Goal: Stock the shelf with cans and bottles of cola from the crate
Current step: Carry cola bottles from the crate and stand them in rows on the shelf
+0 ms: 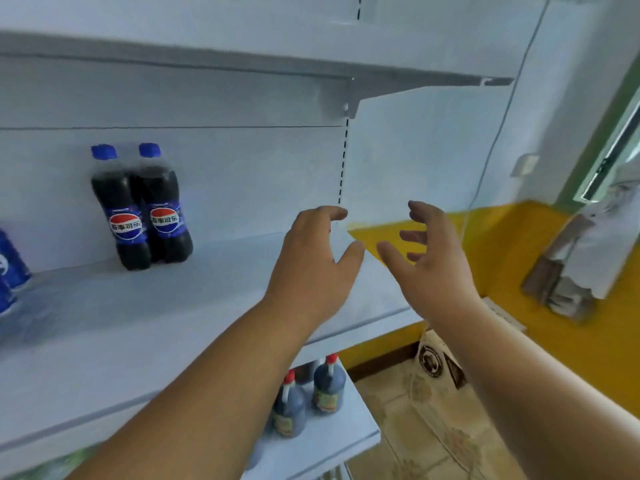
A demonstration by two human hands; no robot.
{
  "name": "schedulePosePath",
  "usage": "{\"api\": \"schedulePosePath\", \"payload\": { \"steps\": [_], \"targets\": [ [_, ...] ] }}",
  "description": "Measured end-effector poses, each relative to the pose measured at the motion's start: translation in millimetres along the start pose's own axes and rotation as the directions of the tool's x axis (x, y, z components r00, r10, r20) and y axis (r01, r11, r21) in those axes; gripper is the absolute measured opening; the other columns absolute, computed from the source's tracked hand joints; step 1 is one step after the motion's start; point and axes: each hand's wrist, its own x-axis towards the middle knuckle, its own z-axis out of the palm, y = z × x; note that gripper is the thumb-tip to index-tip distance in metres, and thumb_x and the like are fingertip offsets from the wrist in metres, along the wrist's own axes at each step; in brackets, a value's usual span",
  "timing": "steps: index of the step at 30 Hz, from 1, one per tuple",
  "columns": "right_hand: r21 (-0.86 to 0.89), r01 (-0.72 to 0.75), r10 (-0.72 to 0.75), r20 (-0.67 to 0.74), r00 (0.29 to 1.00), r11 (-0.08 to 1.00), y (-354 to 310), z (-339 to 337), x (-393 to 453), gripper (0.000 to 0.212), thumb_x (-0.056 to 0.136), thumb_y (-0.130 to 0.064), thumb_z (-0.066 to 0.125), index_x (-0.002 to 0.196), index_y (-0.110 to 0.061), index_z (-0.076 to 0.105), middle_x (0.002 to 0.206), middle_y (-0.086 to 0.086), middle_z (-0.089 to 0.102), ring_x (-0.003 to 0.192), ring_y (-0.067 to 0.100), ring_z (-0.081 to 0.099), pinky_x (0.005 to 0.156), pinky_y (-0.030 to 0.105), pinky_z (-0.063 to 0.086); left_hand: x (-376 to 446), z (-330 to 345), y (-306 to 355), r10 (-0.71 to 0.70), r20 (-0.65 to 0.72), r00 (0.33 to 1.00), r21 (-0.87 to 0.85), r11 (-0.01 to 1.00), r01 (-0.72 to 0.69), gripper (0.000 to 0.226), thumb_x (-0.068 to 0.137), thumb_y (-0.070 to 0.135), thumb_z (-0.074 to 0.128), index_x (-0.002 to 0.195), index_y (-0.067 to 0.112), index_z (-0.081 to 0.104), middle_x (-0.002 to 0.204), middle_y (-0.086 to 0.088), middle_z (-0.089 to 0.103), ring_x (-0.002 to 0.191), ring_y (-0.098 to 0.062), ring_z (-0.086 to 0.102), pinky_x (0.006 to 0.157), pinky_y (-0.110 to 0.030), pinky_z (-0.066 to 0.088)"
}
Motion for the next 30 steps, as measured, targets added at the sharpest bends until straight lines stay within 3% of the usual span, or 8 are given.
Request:
{"api": "schedulePosePath", "payload": {
  "steps": [7,13,16,20,25,30],
  "targets": [
    [-0.073,-0.118,0.111,-0.098,0.989,0.99,85,-165,-30,0.069,0.087,-0.04,0.074,0.145,-0.035,0.038,0.14,-0.013,0.045,0.112,0.002,0.056,0.092,0.036,0.057,-31,137,111,0.157,0.155,0.975,-0.091,0.985,-0.144,0.042,0.095,0.039,0.059,0.134,0.034,0.045,0.134,0.016,0.044,0.123,-0.003,0.046,0.101,-0.028,0.044],
    [-0.137,-0.269,0.213,-0.327,0.921,0.953,151,-325,-75,0.065,0.086,-0.043,0.074,0.141,-0.036,0.04,0.138,-0.012,0.05,0.109,0.004,0.059,0.088,0.033,0.058,-68,273,215,0.27,0.271,0.924,-0.246,0.947,-0.204,0.042,0.097,0.037,0.057,0.136,0.034,0.043,0.131,0.018,0.046,0.117,-0.001,0.048,0.09,-0.018,0.045],
    [-0.2,-0.351,0.232,-0.452,0.862,0.915,174,-394,-100,0.065,0.086,-0.043,0.074,0.142,-0.034,0.041,0.138,-0.012,0.05,0.108,0.003,0.058,0.086,0.03,0.057,-87,330,265,0.361,0.375,0.854,-0.331,0.912,-0.24,0.041,0.098,0.039,0.056,0.136,0.036,0.042,0.131,0.018,0.048,0.118,-0.003,0.049,0.083,-0.009,0.04],
    [-0.193,-0.44,0.264,-0.572,0.777,0.877,203,-457,-130,0.063,0.087,-0.042,0.073,0.142,-0.031,0.042,0.139,-0.009,0.05,0.112,0.006,0.058,0.085,0.027,0.056,-107,389,317,0.452,0.462,0.763,-0.411,0.872,-0.267,0.04,0.098,0.044,0.054,0.136,0.039,0.041,0.13,0.018,0.048,0.114,-0.003,0.05,0.087,-0.015,0.046],
    [-0.161,-0.534,0.311,-0.66,0.684,0.83,241,-504,-152,0.063,0.087,-0.041,0.073,0.141,-0.029,0.044,0.139,-0.007,0.052,0.112,0.007,0.059,0.08,0.019,0.052,-118,459,349,0.549,0.539,0.639,-0.494,0.82,-0.288,0.035,0.098,0.047,0.052,0.131,0.043,0.04,0.123,0.024,0.045,0.104,0.008,0.048,0.079,-0.013,0.046],
    [-0.145,-0.619,0.349,-0.717,0.603,0.772,282,-542,-157,0.06,0.089,-0.04,0.072,0.141,-0.031,0.043,0.138,-0.011,0.05,0.111,0.006,0.058,0.079,0.019,0.051,-115,535,371,0.608,0.579,0.544,-0.571,0.778,-0.262,0.036,0.099,0.043,0.052,0.133,0.034,0.044,0.126,0.018,0.048,0.106,-0.001,0.052,0.08,-0.015,0.049]
  ]
}}
